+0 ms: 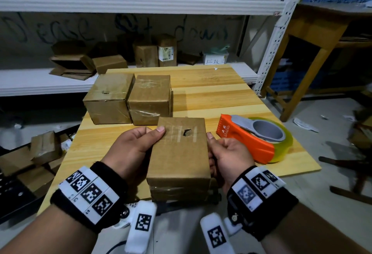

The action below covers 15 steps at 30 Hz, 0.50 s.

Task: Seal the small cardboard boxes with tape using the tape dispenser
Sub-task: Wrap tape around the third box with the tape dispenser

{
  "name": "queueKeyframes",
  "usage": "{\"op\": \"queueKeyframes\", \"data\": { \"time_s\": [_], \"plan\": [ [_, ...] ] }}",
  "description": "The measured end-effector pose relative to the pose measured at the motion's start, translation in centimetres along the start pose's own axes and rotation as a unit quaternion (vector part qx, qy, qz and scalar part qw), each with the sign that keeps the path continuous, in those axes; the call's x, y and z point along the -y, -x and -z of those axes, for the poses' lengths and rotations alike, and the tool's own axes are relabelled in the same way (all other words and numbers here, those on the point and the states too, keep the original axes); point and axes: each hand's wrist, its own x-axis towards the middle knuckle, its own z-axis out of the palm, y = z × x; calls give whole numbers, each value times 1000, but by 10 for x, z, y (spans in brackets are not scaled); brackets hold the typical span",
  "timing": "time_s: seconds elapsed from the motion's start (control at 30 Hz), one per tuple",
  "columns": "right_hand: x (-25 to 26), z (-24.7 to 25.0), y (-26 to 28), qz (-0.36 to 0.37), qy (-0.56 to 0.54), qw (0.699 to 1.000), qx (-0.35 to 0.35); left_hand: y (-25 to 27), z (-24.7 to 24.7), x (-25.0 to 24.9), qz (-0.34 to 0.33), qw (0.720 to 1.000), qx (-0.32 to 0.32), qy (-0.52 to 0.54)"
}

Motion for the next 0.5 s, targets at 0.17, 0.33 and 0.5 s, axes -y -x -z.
{"op": "queueKeyframes", "data": {
  "time_s": [0.17, 0.33, 0.5],
  "plan": [
    [2, -8, 4, 65, 134, 984, -94, 2, -3, 1, -9, 1000, -10, -3],
    [10, -10, 7, 72, 147, 983, -83, 5, -5, 0, -5, 1000, -22, -9],
    [14, -13, 9, 34, 163, 984, -59, 8, -3, -2, 3, 1000, -26, -16]
  ]
}}
